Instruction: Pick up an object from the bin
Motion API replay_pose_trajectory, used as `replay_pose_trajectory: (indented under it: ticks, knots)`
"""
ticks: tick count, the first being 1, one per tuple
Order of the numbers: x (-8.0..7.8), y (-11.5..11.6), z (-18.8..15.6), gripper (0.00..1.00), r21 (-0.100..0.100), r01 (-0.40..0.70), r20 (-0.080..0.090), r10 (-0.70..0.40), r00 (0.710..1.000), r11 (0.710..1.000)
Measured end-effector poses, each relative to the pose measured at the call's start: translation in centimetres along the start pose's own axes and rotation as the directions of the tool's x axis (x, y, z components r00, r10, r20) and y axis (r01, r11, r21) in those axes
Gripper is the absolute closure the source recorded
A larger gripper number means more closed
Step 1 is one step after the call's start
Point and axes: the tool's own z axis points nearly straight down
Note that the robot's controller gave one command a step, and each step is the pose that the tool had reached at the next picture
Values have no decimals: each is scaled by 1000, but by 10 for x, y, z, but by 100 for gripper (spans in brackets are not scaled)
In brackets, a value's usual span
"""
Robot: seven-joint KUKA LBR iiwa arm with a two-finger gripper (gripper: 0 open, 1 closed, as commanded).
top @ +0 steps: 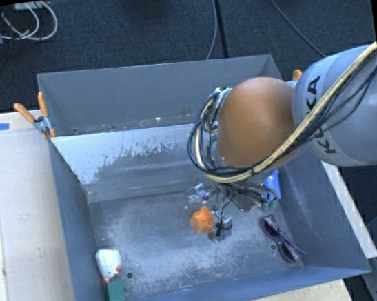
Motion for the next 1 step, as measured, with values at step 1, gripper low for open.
replay_pose_trajectory:
  ticks: [1]
  knots:
    - [0, 0, 0, 100, 0, -1, 0, 1, 1000, 1000]
